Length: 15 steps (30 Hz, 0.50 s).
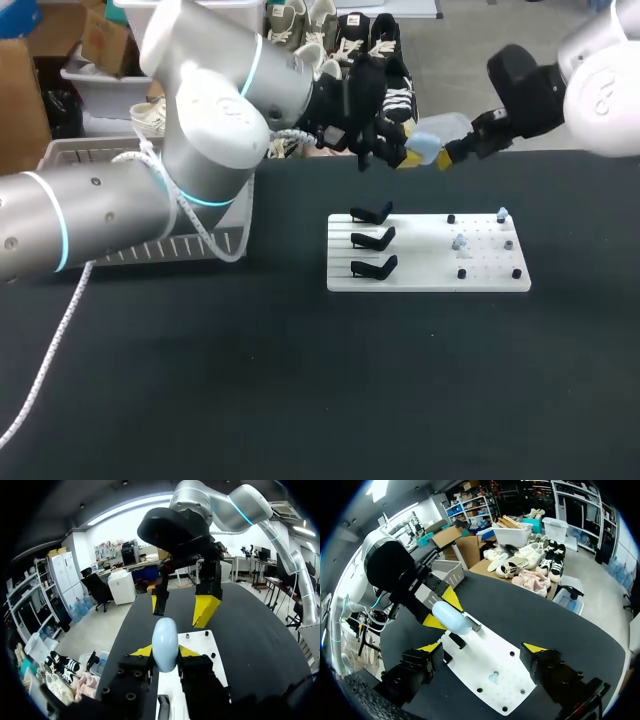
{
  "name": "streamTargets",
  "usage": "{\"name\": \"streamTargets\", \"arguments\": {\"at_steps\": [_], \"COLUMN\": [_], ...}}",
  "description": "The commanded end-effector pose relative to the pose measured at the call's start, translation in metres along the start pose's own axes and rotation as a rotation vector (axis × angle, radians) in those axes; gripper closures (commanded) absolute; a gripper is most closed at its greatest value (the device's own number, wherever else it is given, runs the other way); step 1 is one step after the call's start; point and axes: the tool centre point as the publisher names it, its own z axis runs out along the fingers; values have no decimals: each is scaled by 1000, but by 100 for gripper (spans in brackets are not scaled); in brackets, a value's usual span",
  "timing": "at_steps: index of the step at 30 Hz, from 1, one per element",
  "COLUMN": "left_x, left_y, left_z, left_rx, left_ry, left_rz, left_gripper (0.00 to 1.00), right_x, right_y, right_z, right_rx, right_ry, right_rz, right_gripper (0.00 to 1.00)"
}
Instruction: Pick up each earbud case from the left stands, insert the matching earbuds, close the lid, and place the case in the box.
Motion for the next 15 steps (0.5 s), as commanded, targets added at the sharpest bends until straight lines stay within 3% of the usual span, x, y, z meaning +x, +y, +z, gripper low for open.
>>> {"name": "streamTargets", "arguments": {"at_steps": [1, 15], "left_x": [0, -5], "left_y": [-3, -11], "left_z": [1, 6], "left_rx": [2, 35], "left_ry": [-5, -12], "left_rz": [-1, 15], "left_gripper": [100, 100], "right_x": [-5, -18], "right_y": [-4, -8], "right_z": [0, -1], "right_rx": [-30, -25], "right_ry": [7, 5], "right_rz": [-4, -17], "right_gripper": [0, 0]}}
